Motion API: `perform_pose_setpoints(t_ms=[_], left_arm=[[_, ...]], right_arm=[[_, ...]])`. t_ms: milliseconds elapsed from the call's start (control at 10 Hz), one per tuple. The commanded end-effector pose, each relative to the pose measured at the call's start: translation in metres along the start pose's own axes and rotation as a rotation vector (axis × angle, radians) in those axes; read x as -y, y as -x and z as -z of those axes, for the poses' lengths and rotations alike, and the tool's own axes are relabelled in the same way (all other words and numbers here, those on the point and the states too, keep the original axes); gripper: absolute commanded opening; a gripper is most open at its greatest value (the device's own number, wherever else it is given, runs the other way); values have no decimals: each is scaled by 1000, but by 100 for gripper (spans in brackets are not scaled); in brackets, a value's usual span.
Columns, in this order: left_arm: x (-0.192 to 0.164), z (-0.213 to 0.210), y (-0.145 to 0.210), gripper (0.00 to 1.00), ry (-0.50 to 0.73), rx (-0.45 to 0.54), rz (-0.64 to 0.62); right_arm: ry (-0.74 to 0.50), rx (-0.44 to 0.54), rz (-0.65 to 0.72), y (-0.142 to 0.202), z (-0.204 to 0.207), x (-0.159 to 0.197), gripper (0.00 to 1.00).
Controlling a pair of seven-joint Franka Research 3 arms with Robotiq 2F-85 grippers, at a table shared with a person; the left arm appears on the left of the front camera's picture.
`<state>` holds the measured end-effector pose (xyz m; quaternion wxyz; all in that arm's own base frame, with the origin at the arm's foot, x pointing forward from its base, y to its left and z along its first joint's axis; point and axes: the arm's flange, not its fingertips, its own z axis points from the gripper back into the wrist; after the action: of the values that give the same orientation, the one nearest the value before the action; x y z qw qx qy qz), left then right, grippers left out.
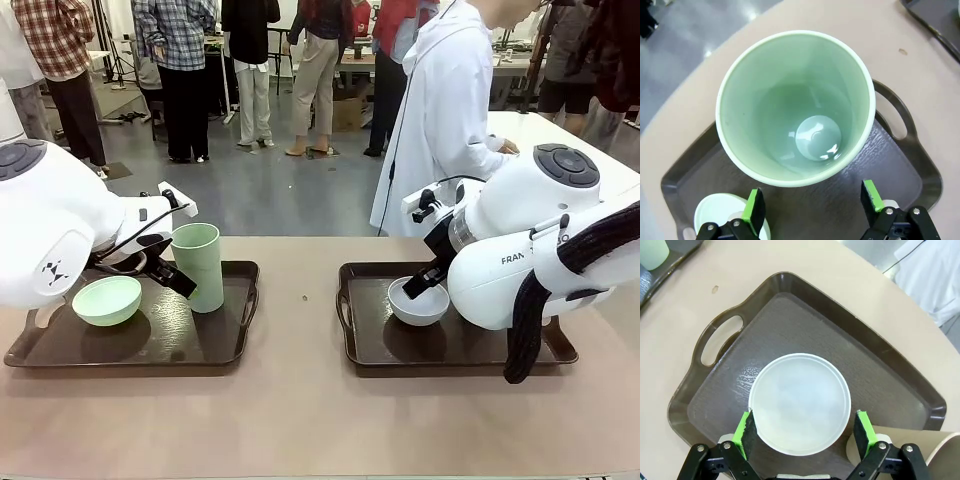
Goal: Set up a tray with a mat and arrange the tableware.
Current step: Pick up the Picnic Bowl and Reusable plastic cup from the Handle tray in front of the human's position and hold them in the air.
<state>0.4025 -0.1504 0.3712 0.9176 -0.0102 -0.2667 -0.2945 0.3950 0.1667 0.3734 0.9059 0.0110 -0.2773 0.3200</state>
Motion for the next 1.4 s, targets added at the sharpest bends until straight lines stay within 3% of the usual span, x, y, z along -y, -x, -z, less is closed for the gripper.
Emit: perform_pose_setpoints(t_ms=[0, 1300], left_arm=[[0, 0, 0, 100, 0, 0, 0], [0, 0, 0, 100, 0, 0, 0]], right_arm=[[0, 0, 0, 0, 0, 0, 100], [0, 0, 0, 0, 0, 0, 100]])
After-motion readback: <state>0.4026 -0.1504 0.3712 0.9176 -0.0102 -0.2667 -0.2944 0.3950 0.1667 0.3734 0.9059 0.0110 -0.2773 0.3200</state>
